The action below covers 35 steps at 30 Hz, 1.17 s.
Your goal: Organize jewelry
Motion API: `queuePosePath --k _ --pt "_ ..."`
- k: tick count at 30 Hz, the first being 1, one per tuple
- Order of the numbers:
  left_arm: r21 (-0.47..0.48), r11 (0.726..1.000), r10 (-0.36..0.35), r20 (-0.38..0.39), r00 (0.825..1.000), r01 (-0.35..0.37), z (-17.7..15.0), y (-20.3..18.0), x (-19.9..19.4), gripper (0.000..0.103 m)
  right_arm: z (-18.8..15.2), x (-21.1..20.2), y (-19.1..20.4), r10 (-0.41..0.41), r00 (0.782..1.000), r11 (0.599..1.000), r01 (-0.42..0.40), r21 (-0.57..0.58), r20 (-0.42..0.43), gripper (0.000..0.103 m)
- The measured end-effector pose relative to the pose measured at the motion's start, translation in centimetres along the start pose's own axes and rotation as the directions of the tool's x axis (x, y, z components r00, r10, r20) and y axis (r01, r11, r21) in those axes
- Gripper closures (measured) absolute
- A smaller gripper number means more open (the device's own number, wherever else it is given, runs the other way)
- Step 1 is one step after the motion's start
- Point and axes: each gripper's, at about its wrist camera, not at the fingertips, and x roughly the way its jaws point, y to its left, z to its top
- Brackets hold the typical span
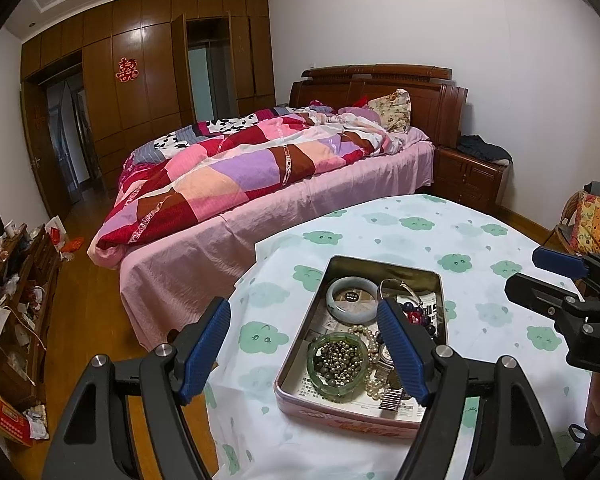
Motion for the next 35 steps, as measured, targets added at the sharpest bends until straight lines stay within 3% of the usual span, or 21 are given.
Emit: queuePosePath --k 17,21,27,35 --pt "-0.035 0.999 0.015 -0.008 1.000 -0.015 -0.2 0.2 0.8 0.027 -0.3 0.1 0.1 0.004 1.000 1.000 -0.004 -0.001 -0.003 0.022" --pt "-0.046 0.999 0.012 -0.008 1.000 -0.012 -0.2 0.3 1.0 0.014 -0.3 0.1 0.2 0.003 1.000 1.000 -0.003 -0.002 -0.004 0.021" --pt "-0.034 0.998 0.060 -0.011 0.998 -0.061 -0.1 0.0 1.3 0.009 -0.5 0.2 0.2 0.004 1.000 1.000 -0.004 -0.002 -0.007 0.021" --pt "-0.025 0.998 0.056 -0.009 0.998 -0.056 -0.1 0.1 1.6 0.009 -0.8 0.5 -0.1 0.003 1.000 1.000 -0.003 -0.003 -0.011 0.019"
